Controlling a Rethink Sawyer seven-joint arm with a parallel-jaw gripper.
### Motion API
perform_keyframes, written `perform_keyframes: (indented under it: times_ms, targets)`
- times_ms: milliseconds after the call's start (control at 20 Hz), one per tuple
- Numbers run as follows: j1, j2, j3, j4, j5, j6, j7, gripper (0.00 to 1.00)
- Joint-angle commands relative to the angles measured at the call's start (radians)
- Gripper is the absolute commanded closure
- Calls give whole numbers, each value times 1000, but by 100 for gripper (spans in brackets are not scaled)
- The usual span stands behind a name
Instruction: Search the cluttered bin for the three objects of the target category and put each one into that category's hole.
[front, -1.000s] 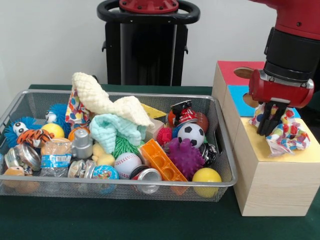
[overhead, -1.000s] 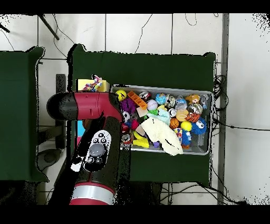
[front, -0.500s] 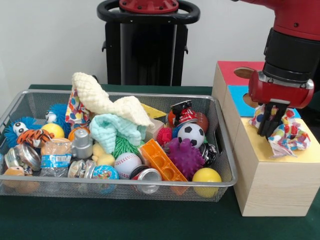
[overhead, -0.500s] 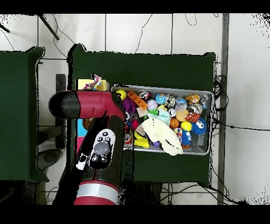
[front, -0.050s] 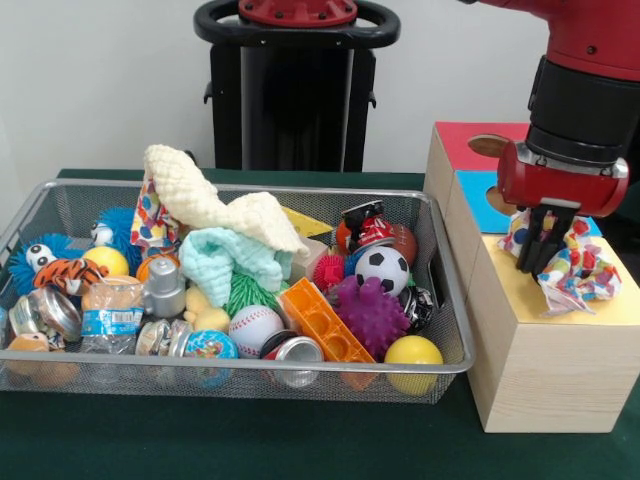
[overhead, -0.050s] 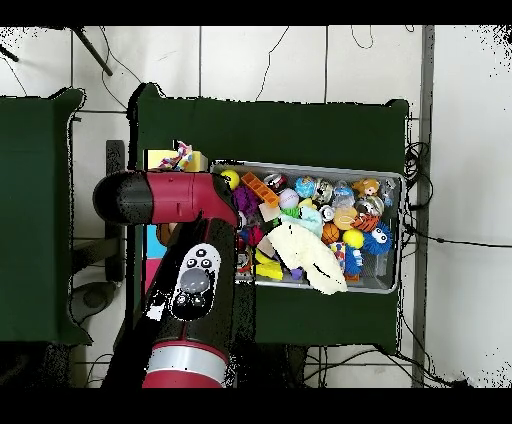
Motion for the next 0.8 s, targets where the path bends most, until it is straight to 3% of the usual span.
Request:
perform_keyframes:
  times_ms: [50,800]
  targets:
    - [8,118,175,1,36,-215,181,100]
    - [12,72,131,-16,23,-133,164,100]
